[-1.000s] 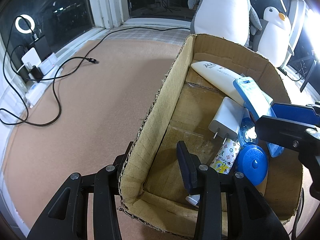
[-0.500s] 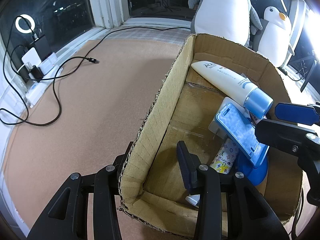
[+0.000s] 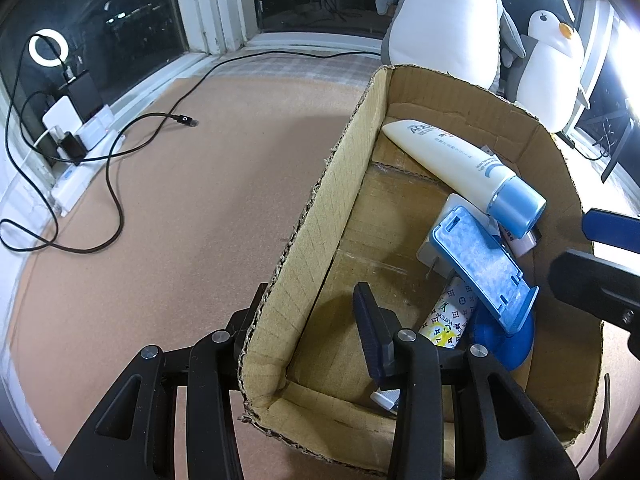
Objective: Organize rigid objects
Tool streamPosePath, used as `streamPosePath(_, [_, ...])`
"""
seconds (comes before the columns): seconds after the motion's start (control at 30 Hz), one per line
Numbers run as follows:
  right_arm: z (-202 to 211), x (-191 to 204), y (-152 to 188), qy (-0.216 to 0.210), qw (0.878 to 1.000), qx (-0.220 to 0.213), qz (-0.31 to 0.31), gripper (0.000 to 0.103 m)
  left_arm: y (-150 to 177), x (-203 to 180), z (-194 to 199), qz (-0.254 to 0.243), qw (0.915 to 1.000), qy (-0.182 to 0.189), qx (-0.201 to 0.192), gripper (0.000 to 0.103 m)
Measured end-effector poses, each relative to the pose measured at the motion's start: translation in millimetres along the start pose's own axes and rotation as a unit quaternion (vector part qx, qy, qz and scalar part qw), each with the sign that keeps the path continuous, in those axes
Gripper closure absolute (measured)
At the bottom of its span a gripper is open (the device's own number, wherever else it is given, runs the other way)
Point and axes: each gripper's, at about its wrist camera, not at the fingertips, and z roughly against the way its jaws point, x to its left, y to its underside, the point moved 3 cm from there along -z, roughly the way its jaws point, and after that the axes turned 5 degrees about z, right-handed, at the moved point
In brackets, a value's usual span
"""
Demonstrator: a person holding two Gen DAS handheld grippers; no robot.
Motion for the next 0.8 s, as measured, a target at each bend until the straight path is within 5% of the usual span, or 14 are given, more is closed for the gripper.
streamPosePath(0.2, [12, -9, 11, 0.008, 1.000, -0.001, -0.012, 0.034, -6, -1, 14, -0.005, 0.9997, -0.006, -0.022, 0.061])
streamPosePath(0.3, [21, -13, 15, 0.013, 1.000, -0.006, -0.023, 0.033, -10, -1, 26, -0.004, 0.9994, -0.008, -0.034, 0.042])
streamPosePath(0.8, [93, -28, 45, 0.065, 0.994, -0.051, -0.073, 0.022, 1, -20, 101, -0.041, 0.9969, 0.014, -0.066, 0.027])
